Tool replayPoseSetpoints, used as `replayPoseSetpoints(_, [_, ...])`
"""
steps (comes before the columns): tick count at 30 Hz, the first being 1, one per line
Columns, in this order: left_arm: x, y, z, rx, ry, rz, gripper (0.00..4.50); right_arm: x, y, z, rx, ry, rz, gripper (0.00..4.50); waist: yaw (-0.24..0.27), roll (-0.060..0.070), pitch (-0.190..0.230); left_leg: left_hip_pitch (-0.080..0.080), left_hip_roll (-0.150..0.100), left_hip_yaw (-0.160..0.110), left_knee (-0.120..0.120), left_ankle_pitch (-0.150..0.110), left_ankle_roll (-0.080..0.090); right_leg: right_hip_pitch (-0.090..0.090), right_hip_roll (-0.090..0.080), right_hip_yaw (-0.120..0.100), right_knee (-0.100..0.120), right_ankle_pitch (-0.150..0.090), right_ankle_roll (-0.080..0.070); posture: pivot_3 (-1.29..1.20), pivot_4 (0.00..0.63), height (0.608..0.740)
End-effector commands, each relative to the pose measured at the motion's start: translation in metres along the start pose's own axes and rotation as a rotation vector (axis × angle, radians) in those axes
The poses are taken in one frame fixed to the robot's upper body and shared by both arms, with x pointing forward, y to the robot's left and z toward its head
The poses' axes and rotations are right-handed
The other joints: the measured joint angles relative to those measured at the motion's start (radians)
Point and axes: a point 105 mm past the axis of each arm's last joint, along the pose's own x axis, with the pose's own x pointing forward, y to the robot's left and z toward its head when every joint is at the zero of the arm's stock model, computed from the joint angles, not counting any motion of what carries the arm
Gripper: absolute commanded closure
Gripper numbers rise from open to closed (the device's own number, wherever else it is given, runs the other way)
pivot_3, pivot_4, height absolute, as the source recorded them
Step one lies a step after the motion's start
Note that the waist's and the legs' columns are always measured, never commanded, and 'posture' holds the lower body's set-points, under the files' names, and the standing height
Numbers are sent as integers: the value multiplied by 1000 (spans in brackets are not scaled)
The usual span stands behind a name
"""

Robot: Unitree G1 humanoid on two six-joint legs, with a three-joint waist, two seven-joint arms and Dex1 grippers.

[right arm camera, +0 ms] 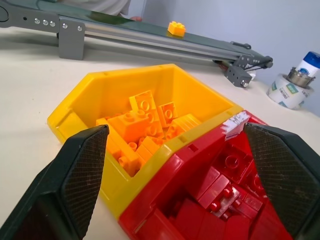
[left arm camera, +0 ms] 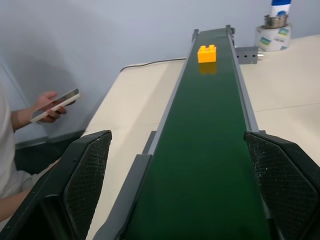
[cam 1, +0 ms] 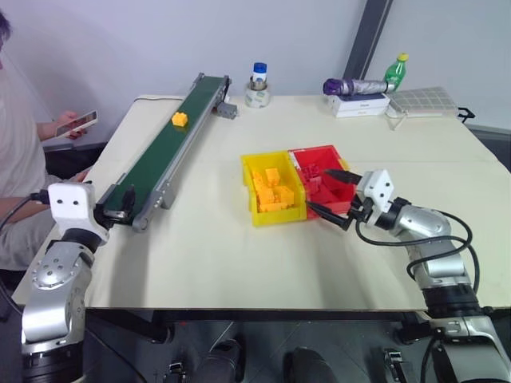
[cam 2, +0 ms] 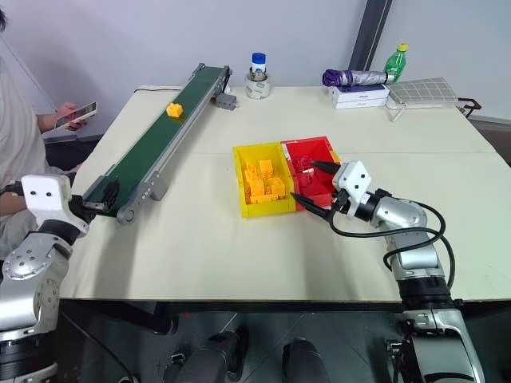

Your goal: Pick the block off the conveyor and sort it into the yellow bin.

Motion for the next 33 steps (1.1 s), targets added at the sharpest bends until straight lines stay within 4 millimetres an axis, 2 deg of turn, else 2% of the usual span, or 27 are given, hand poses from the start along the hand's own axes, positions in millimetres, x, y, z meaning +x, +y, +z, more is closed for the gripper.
replayPoseSetpoints(1, [4,4,13,18,-36,2,36,-1,-4,14,-43,-38,-15,0,0,0,0,0,0,0,0,0,0,0,0,0,0,0,0,0,150,740])
replayPoseSetpoints(9, [23,-4,6,39,65,-84,36,-1,-3,13,-42,-36,-14,0,1,0,0,0,0,0,0,0,0,0,0,0,0,0,0,0,150,740])
replayPoseSetpoints(15, [63,1,22,0,79,-134,36,2,-3,15,-43,-41,-9,0,0,0,0,0,0,-1,0,0,0,0,0,-1,0,0,0,0,150,740])
replayPoseSetpoints(24, [109,1,25,27,96,-192,36,6,0,16,-39,-47,1,0,-2,0,0,0,0,0,0,0,0,0,0,-1,0,2,4,0,150,740])
replayPoseSetpoints(33, [129,-10,24,-13,88,-226,36,3,2,16,-34,-45,-8,0,-2,0,0,0,-1,0,0,0,0,0,0,-1,1,3,5,0,150,740])
